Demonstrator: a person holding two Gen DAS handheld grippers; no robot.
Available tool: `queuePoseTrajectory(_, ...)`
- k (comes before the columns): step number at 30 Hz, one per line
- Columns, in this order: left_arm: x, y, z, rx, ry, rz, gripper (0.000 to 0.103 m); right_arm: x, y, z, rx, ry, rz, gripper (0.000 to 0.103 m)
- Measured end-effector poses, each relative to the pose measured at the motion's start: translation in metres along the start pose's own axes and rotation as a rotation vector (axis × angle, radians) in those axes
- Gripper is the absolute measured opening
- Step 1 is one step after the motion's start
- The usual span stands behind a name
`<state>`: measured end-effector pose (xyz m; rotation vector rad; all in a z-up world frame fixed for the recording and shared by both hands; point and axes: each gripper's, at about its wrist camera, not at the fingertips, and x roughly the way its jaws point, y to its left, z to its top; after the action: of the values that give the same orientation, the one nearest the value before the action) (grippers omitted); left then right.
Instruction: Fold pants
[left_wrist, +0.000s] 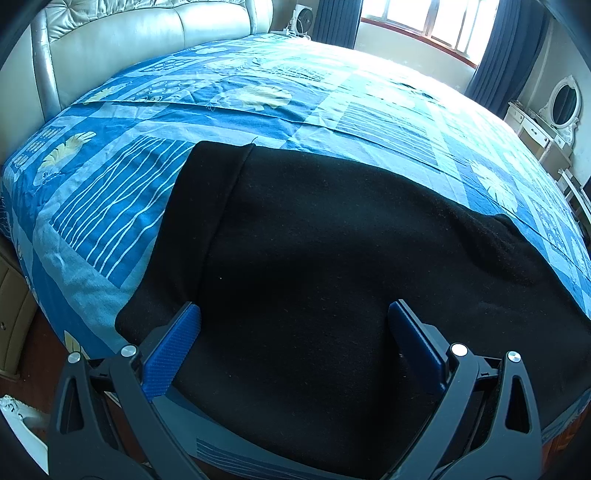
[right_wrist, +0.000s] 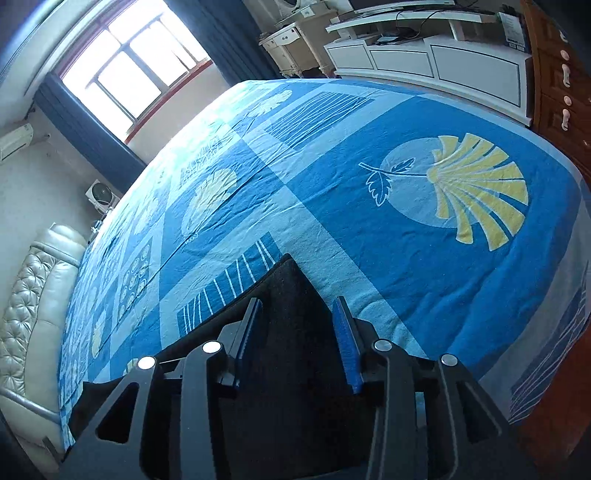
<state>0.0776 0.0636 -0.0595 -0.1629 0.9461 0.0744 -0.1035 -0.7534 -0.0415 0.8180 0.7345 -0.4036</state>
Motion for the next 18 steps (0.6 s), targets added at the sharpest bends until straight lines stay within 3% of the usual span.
queuePoseTrajectory(4, 0.0, 0.001, 0.0, -0.001, 0.0, 0.002, 0.101, -0.022, -0.027, -0.021, 0.15, 0.004, 0.032, 0.044)
queuePoseTrajectory(9, 0.0, 0.0, 0.0, -0.001, 0.001, 0.002, 0.101, -0.032, -0.031, -0.047, 0.187, 0.016, 0.083, 0.044)
queuePoseTrajectory(14, 0.0, 0.001, 0.0, -0.002, 0.0, 0.001, 0.101, -0.048, -0.033, -0.052, 0.237, -0.065, 0.036, 0.044)
queuePoseTrajectory(18, 0.001, 0.0, 0.0, -0.001, -0.002, 0.004, 0.101, -0.045, -0.032, -0.043, 0.229, -0.066, 0.002, 0.044)
